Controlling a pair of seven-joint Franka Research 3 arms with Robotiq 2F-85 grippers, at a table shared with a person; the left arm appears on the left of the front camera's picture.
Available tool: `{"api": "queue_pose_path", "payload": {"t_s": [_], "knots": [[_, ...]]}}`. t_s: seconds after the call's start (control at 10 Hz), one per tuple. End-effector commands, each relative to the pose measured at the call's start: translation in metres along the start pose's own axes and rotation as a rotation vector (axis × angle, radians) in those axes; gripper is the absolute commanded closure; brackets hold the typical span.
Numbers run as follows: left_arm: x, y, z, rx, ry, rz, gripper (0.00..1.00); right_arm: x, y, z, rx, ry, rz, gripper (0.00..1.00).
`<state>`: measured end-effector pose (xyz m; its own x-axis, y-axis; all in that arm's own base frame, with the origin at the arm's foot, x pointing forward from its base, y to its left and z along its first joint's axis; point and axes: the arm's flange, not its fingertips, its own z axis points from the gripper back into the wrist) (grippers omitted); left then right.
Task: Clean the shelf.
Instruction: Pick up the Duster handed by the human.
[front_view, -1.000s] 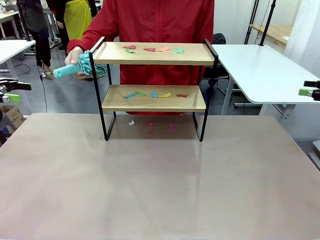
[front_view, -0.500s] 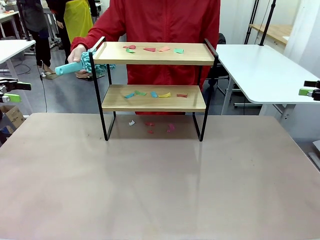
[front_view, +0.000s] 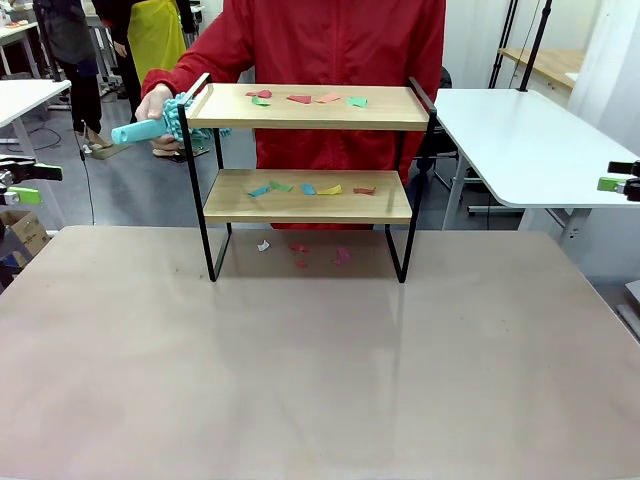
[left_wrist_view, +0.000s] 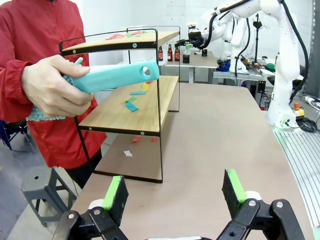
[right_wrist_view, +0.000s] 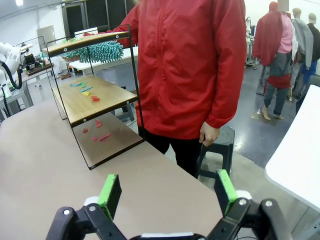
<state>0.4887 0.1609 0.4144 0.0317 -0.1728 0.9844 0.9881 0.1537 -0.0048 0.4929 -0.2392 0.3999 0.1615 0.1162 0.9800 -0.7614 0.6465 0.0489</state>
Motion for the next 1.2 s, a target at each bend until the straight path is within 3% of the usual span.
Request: {"api": "queue_pose_path", "payload": {"t_s": [0.0, 0.2, 0.4, 0.7, 0.8, 0.9, 1.0, 1.1], "knots": [[0.001, -0.001, -0.001, -0.002, 0.001, -0.002, 0.0, 0.001, 0.0, -0.001, -0.001, -0.001, 0.002, 0.0], [0.014, 0.0, 0.0, 0.028, 0.013, 0.027, 0.0, 0.001, 0.0, -0.001, -0.001, -0.001, 0.002, 0.0], [0.074, 0.0, 0.005, 0.148, 0.045, 0.133, 0.0, 0.001, 0.0, -0.001, -0.001, -0.001, 0.002, 0.0], [0.167, -0.014, 0.002, 0.281, 0.229, 0.237, 0.0, 0.001, 0.0, -0.001, -0.001, -0.001, 0.002, 0.0], [0.196, -0.025, -0.006, 0.34, 0.306, 0.213, 0.0, 0.001, 0.0, -0.001, -0.001, -0.001, 0.002, 0.0], [0.223, -0.037, -0.019, 0.427, 0.398, 0.277, 0.0, 0.001, 0.0, -0.001, -0.001, -0.001, 0.002, 0.0], [0.245, -0.049, -0.035, 0.508, 0.409, 0.29, 0.0, 0.001, 0.0, -0.001, -0.001, -0.001, 0.002, 0.0], [0.26, -0.061, -0.052, 0.556, 0.495, 0.274, 0.0, 0.001, 0.0, -0.001, -0.001, -0.001, 0.002, 0.0]]}}
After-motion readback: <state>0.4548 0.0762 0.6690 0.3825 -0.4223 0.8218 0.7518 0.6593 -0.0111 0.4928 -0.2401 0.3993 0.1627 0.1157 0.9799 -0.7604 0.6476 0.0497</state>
